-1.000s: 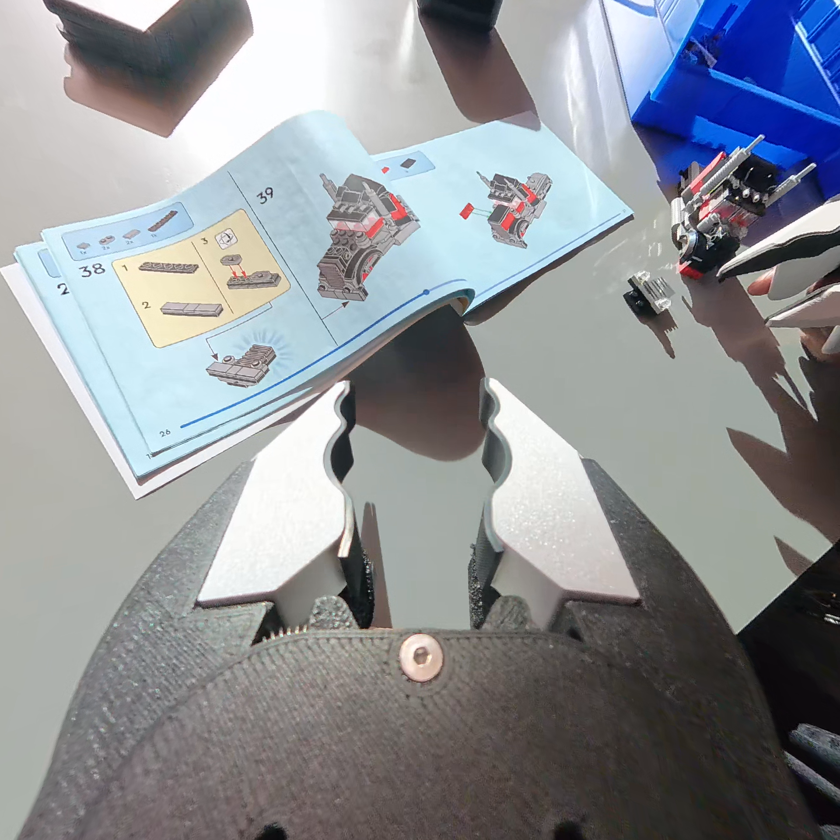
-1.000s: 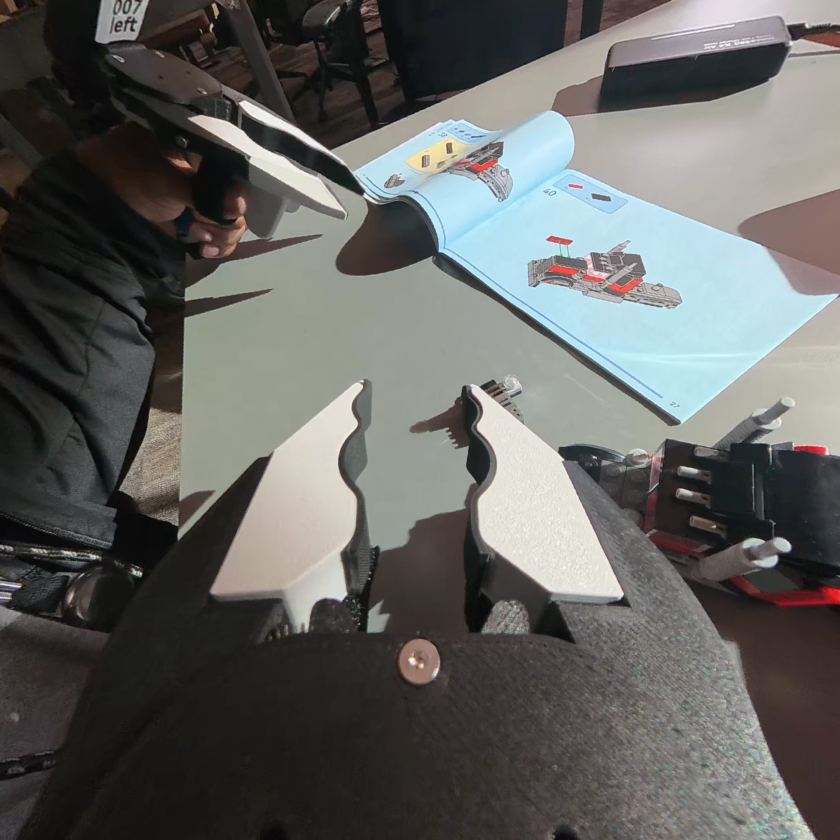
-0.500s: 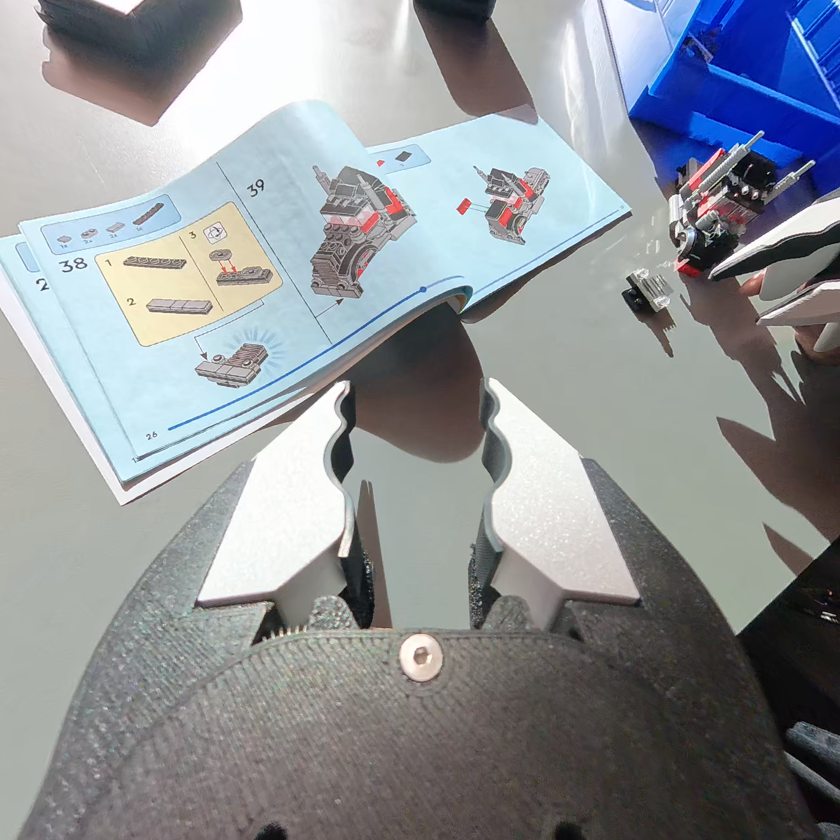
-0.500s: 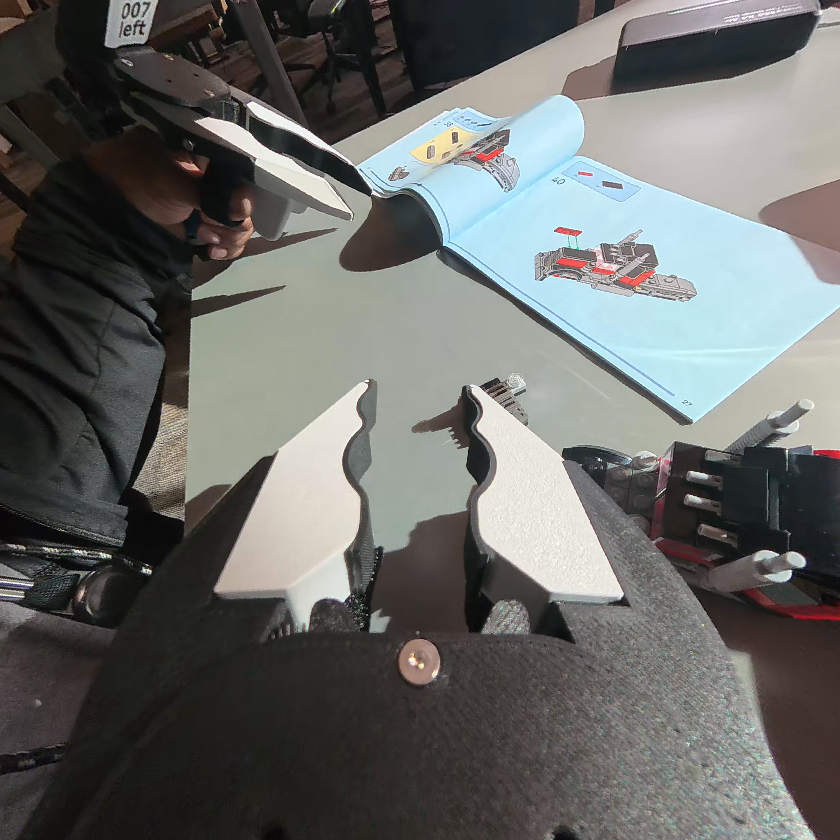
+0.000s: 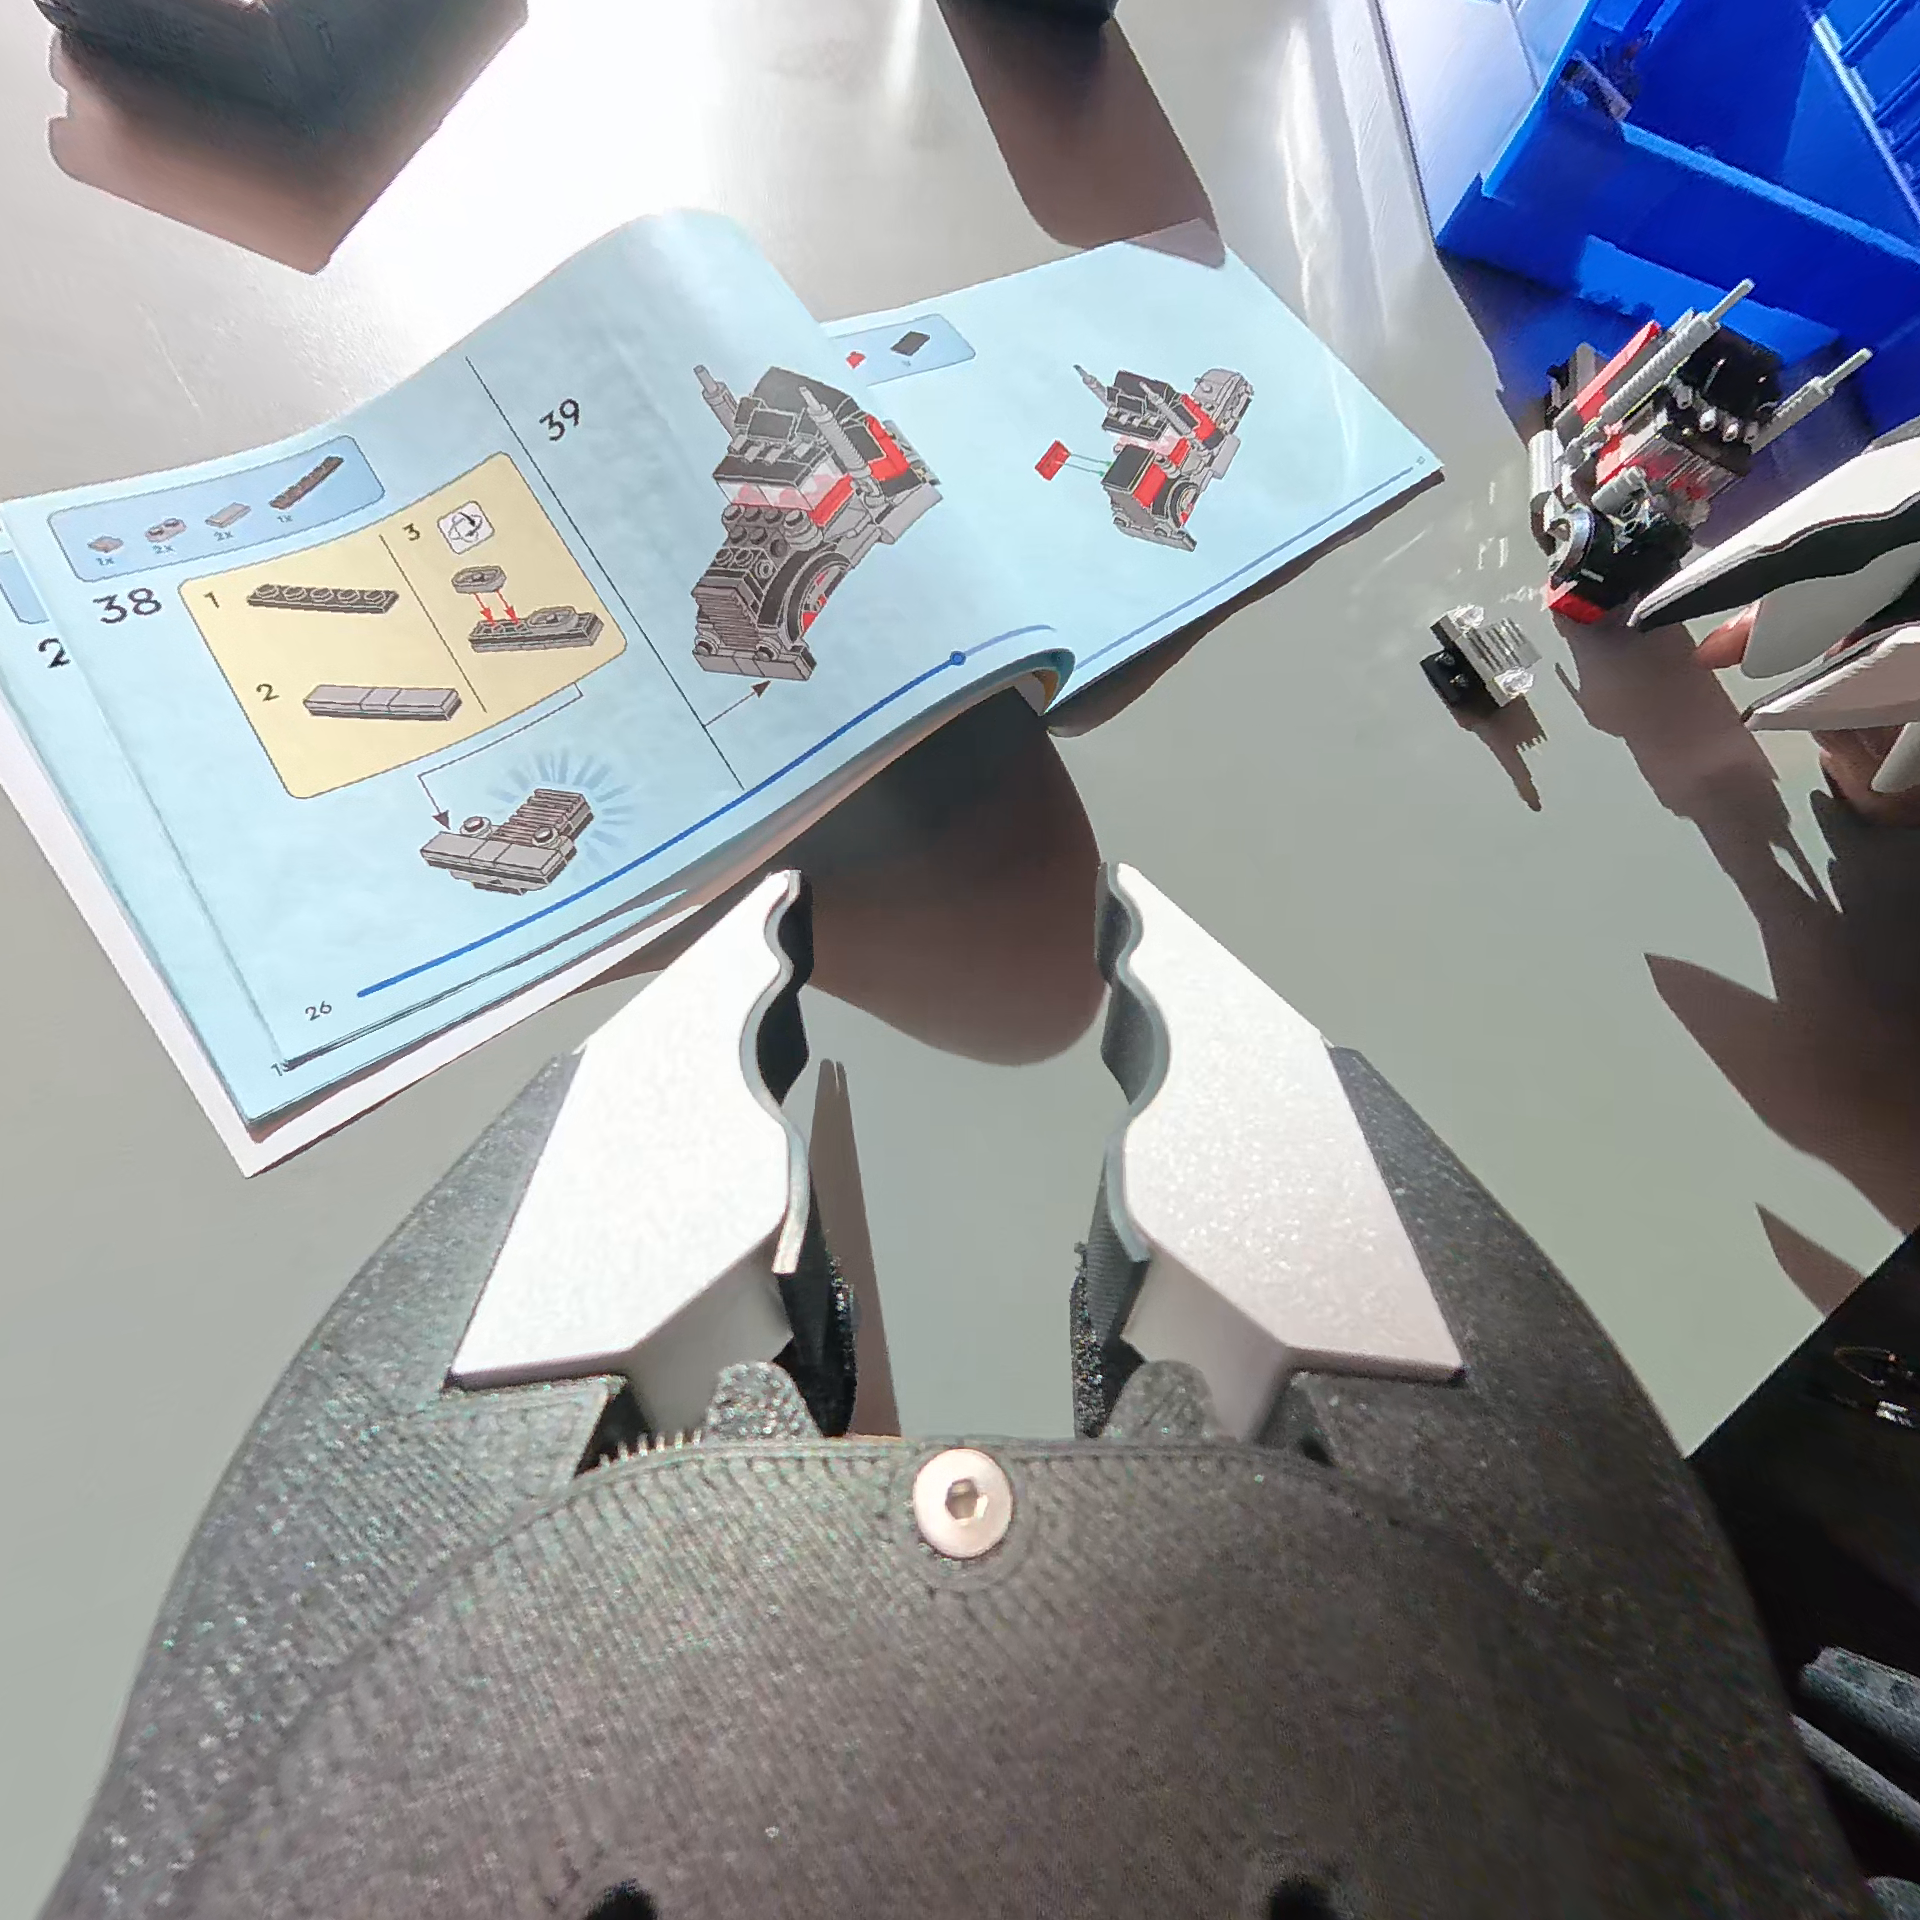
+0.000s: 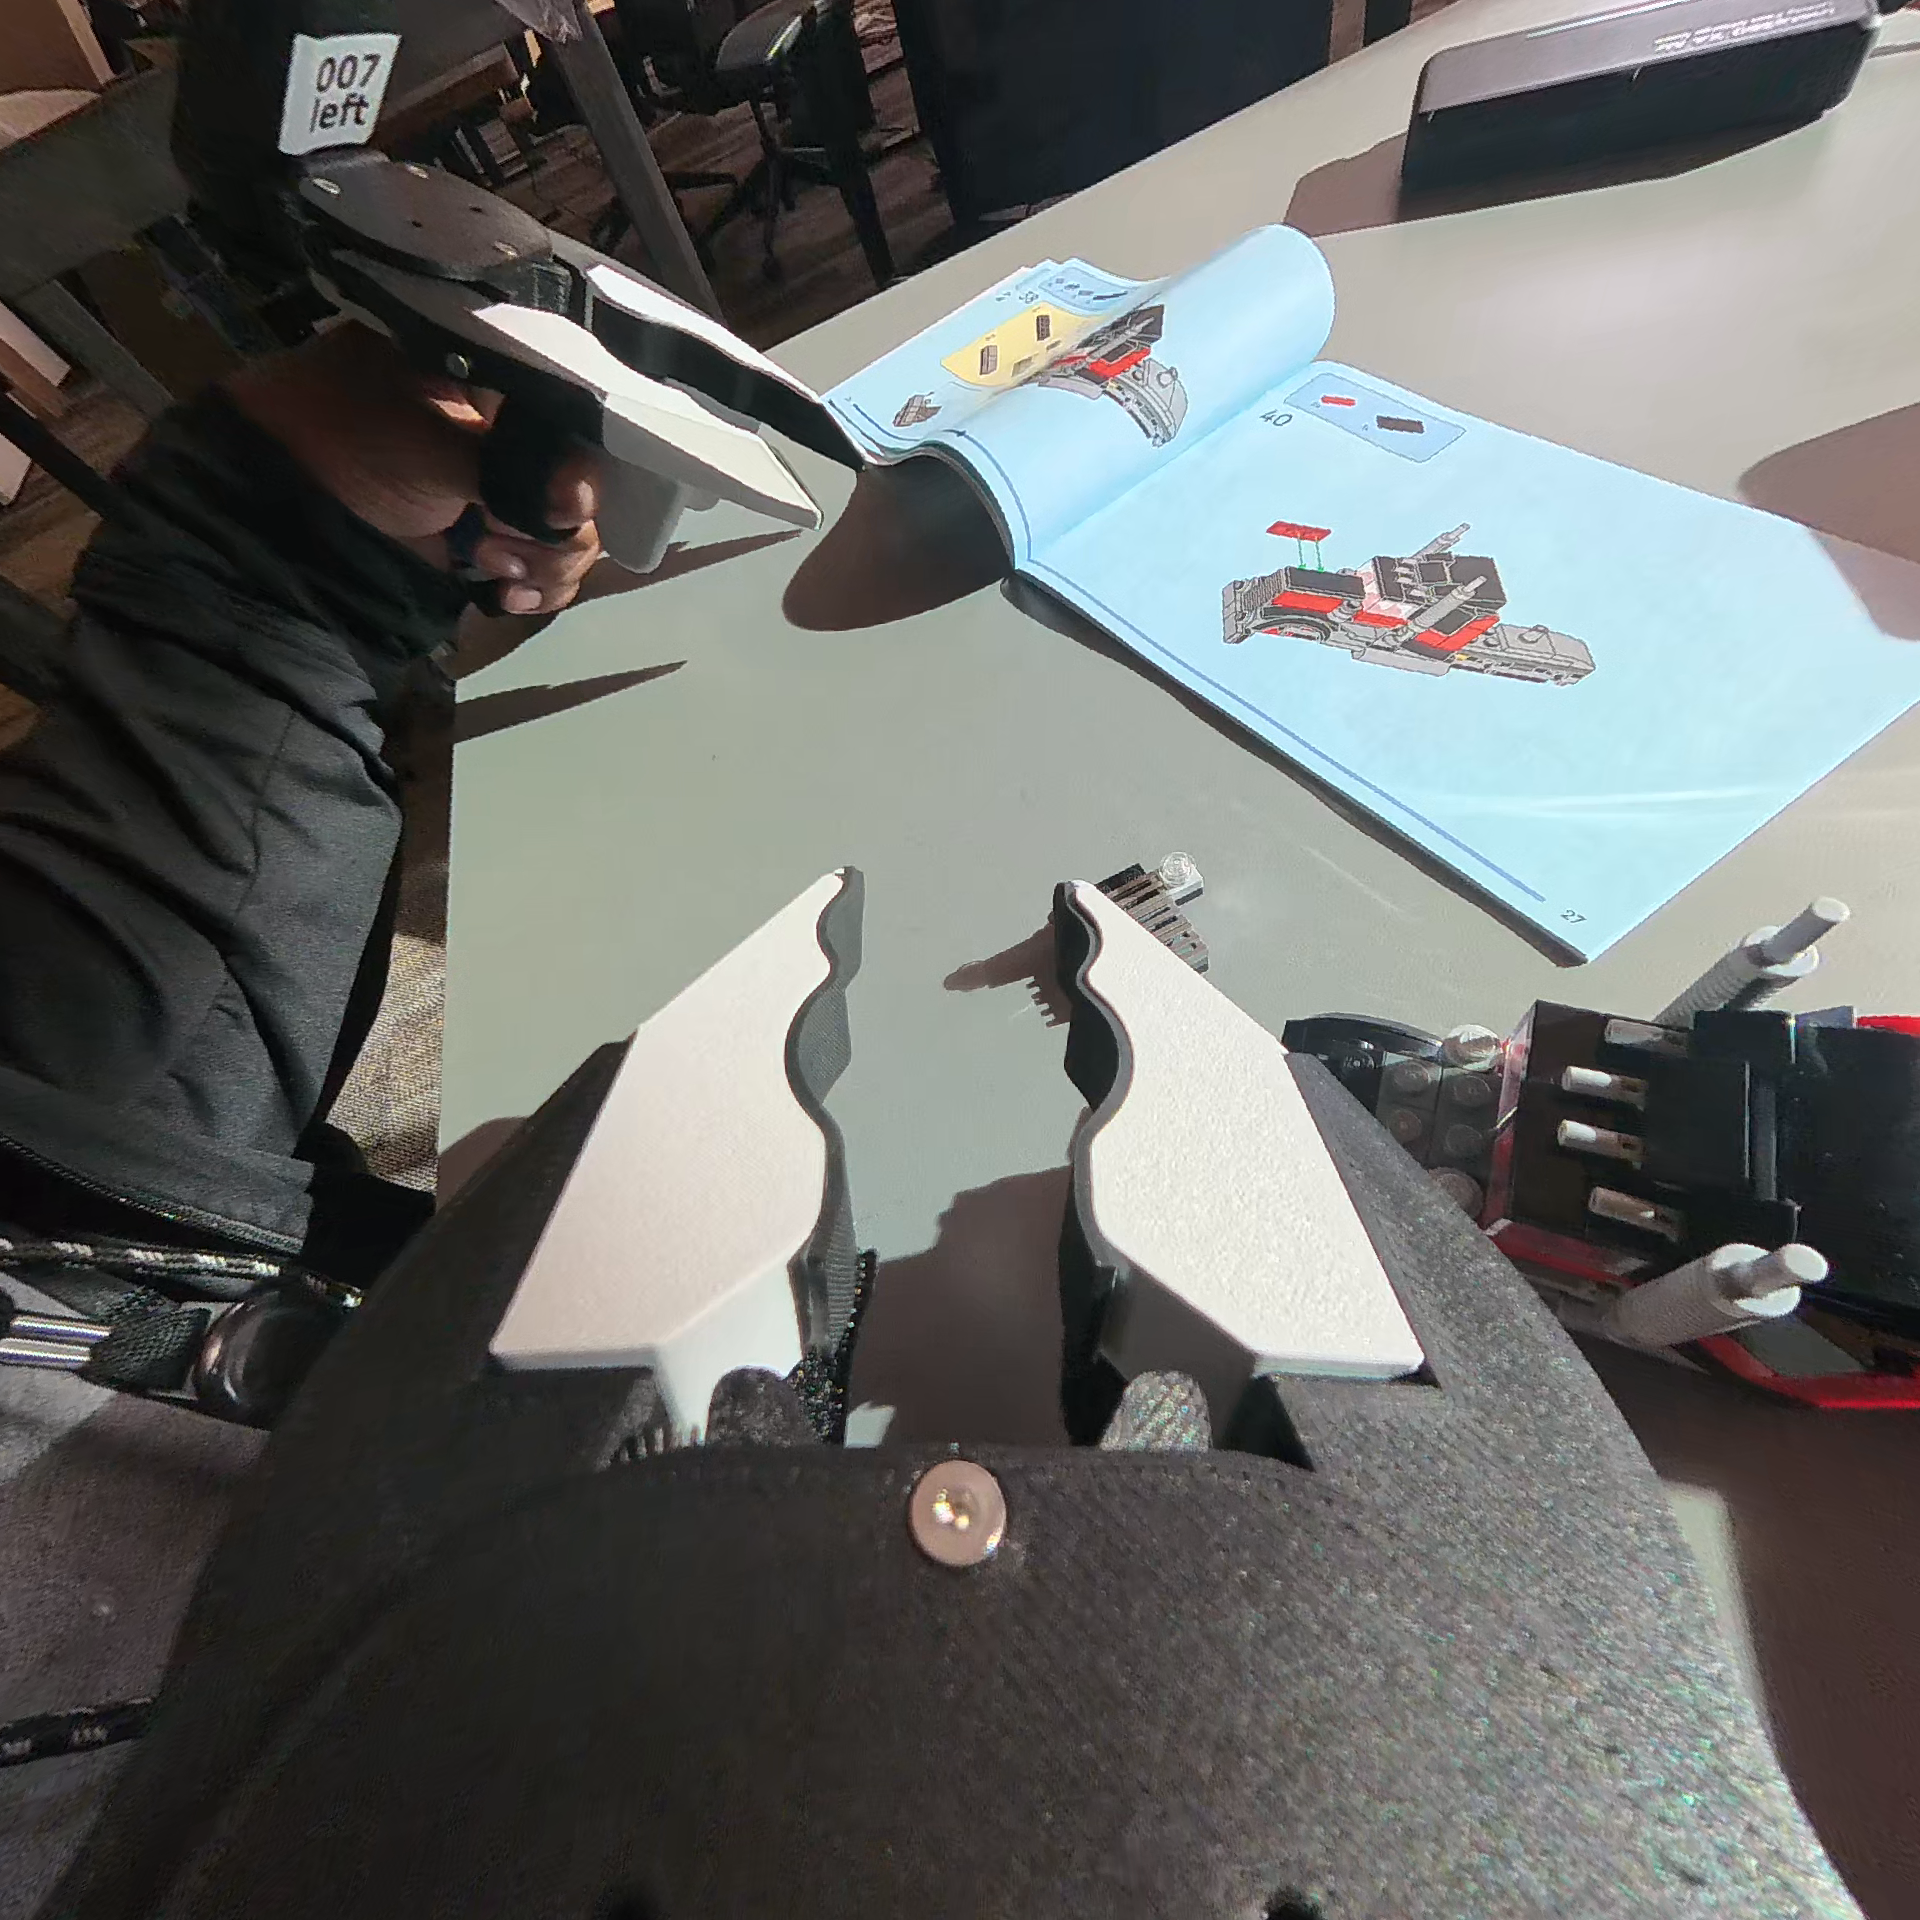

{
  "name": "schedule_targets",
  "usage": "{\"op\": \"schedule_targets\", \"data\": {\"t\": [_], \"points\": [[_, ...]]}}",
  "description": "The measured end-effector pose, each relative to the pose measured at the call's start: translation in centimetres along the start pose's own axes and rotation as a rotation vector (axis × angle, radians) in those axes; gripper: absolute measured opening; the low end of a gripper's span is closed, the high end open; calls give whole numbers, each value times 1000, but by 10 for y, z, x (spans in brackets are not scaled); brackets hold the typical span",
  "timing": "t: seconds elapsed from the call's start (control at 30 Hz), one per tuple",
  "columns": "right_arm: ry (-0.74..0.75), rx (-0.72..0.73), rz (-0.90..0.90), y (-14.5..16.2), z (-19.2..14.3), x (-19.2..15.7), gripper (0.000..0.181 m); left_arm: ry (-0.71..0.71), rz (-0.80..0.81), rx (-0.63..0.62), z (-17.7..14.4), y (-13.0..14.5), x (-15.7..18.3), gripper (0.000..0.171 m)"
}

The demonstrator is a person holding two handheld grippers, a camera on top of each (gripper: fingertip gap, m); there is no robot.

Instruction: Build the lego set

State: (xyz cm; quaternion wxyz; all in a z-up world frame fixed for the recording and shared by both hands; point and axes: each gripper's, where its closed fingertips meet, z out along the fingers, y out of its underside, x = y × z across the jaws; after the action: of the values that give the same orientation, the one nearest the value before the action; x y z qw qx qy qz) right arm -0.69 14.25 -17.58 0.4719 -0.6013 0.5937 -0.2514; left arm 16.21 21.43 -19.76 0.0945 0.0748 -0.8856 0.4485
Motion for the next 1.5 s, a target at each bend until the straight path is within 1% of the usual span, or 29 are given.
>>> {"op": "schedule_targets", "data": {"t": [0.3,0.53,0.67,0.8,1.0,1.1,1.27,1.37,1.5], "points": [[-3,16,12,-1,-3,0,38,30,4,22,1,-3,4,55],[-12,74,31,-2,-20,-2,41,113,27,60,5,-13,21,61],[-3,120,22,-2,-43,2,43,161,78,96,10,-26,39,65],[7,199,29,-6,-82,9,46,232,146,151,23,-48,69,69],[104,263,43,5,-144,40,53,332,183,254,53,-80,120,71],[151,268,56,18,-168,58,54,339,208,291,66,-91,139,72],[196,248,43,34,-188,81,55,213,274,275,85,-90,135,69],[159,259,52,33,-193,86,54,216,266,279,93,-84,140,65],[122,260,66,32,-194,91,53,207,254,266,97,-83,144,66]]}}
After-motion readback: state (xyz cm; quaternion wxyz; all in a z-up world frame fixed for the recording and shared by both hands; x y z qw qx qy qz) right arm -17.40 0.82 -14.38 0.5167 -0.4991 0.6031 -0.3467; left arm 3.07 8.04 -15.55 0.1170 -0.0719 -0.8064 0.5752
